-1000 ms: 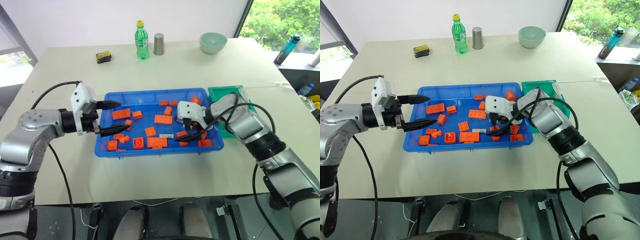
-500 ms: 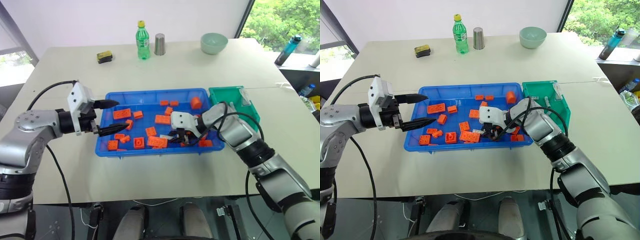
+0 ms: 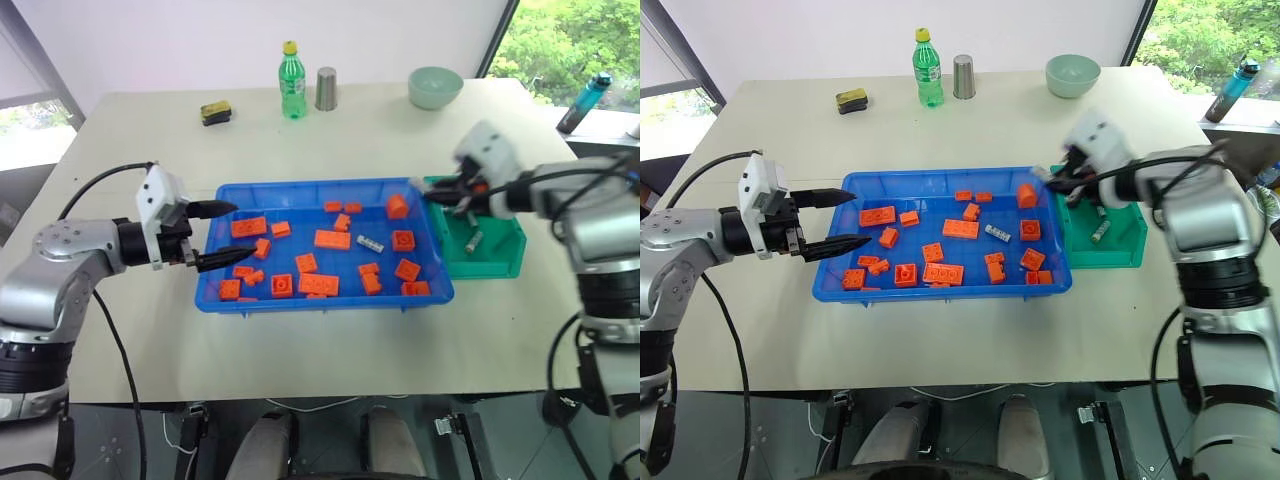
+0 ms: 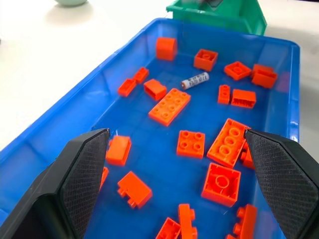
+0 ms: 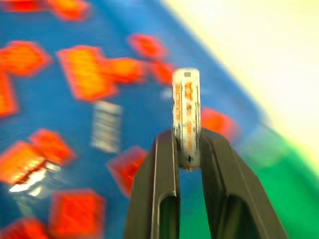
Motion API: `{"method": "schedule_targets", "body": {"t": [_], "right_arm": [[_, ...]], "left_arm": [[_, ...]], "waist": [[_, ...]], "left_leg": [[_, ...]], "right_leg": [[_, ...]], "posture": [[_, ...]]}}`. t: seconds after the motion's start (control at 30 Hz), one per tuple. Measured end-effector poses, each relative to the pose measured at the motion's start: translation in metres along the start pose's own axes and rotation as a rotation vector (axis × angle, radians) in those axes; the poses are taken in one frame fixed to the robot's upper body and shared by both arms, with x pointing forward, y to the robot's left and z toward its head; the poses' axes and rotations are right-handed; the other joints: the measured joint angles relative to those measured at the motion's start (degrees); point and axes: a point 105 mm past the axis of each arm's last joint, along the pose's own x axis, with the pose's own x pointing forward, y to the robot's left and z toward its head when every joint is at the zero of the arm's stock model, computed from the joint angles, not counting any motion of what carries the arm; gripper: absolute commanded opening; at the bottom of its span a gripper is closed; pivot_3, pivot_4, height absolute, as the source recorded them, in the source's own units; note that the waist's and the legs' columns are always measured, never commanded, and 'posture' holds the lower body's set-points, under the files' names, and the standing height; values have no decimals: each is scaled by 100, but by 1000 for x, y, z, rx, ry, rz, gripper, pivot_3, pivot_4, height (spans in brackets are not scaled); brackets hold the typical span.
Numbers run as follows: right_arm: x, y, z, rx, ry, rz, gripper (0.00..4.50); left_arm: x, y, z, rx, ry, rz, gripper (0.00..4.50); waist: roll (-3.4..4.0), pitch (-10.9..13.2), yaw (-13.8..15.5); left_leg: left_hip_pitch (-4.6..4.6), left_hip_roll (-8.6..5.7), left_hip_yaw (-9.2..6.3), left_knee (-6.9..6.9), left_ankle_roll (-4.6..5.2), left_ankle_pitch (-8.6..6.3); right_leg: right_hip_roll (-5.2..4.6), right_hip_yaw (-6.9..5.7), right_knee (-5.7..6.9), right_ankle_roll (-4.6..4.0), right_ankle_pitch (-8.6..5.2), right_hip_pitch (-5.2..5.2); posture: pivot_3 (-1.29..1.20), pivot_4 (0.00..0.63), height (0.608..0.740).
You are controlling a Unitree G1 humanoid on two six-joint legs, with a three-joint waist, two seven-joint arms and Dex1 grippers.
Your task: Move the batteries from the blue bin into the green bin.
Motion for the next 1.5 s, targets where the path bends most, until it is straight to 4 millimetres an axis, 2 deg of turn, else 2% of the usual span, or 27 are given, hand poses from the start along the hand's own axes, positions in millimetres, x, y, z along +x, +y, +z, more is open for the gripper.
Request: {"method": "schedule_targets", "body": {"t": [0.1,0.17,0.2,0.3,0.4,0.53,0.6,0.67,0.73,0.87,1.03,1.23,1.33,1.47,1.5], "right_arm": [[-20,-20,-16,36,54,-103,85],[-25,-21,-30,63,86,-119,1112],[-24,-20,-34,76,93,-115,1404],[-21,-18,-39,67,106,-121,2886],[-19,-19,-35,33,96,-134,2886],[-9,-15,-3,-7,8,-103,2886],[4,-3,9,-16,-29,-53,2886],[25,19,14,-2,-43,33,2886],[44,42,13,19,-32,108,2886],[69,74,10,47,-10,190,2886],[84,93,-1,61,29,223,2886],[95,103,-28,40,137,245,2886],[97,103,-30,27,132,240,2015],[97,103,-30,27,119,246,93],[96,104,-29,39,114,255,44]], "left_arm": [[6,1,3,7,-17,-22,4500],[7,3,3,8,-14,-20,4500],[8,4,4,11,-16,-24,4500],[15,3,6,23,-24,-51,4500],[16,4,8,29,-25,-54,4500],[16,6,7,32,-20,-52,4500],[16,5,7,32,-20,-53,4500],[17,4,8,37,-21,-55,4500],[17,3,8,42,-21,-54,4500],[16,0,2,30,-11,-46,4500],[14,-2,3,35,-14,-29,4500],[8,1,2,19,-13,3,4500],[8,-1,5,27,-20,1,4500],[8,-1,5,25,-20,0,4500],[8,-1,5,25,-20,-1,4500]], "waist": [[0,0,6],[0,0,-3],[0,0,-8],[1,1,-16],[1,1,-11],[2,1,-28],[0,0,-37],[0,0,-48],[0,1,-57],[0,1,-44],[0,1,-40],[0,1,-78],[-1,0,-97],[-1,0,-115],[-1,0,-118]], "left_leg": [[0,2,6,0,1,-1],[0,2,11,0,1,-1],[0,5,14,0,2,-1],[0,6,18,0,1,-1],[0,6,18,0,1,-1],[0,9,18,-1,1,0],[0,10,15,0,1,-1],[0,10,13,0,1,0],[-1,8,11,0,1,0],[-1,5,1,3,0,0],[-1,4,-2,3,0,0],[-1,4,-2,2,0,0],[0,5,-3,2,0,0],[0,5,-5,1,0,0],[0,5,-5,1,0,0]], "right_leg": [[0,1,-2,0,0,1],[-1,2,-2,0,0,0],[1,2,-2,0,0,0],[1,4,-1,0,0,-3],[1,4,-1,0,0,-3],[4,4,-3,0,0,-3],[6,3,-2,0,0,-2],[5,3,-1,0,0,-2],[3,3,1,0,0,-3],[3,2,4,0,0,-1],[3,2,6,0,0,-2],[4,1,6,0,0,-3],[5,1,6,0,0,-2],[5,0,7,0,0,-2],[5,0,7,0,0,-2]], "posture": [[0,150,727],[0,150,727],[0,150,727],[0,150,727],[0,150,727],[0,150,727],[0,150,727],[0,150,727],[0,150,727],[0,150,727],[0,150,727],[0,150,727],[0,150,727],[0,150,727],[0,150,727]]}}
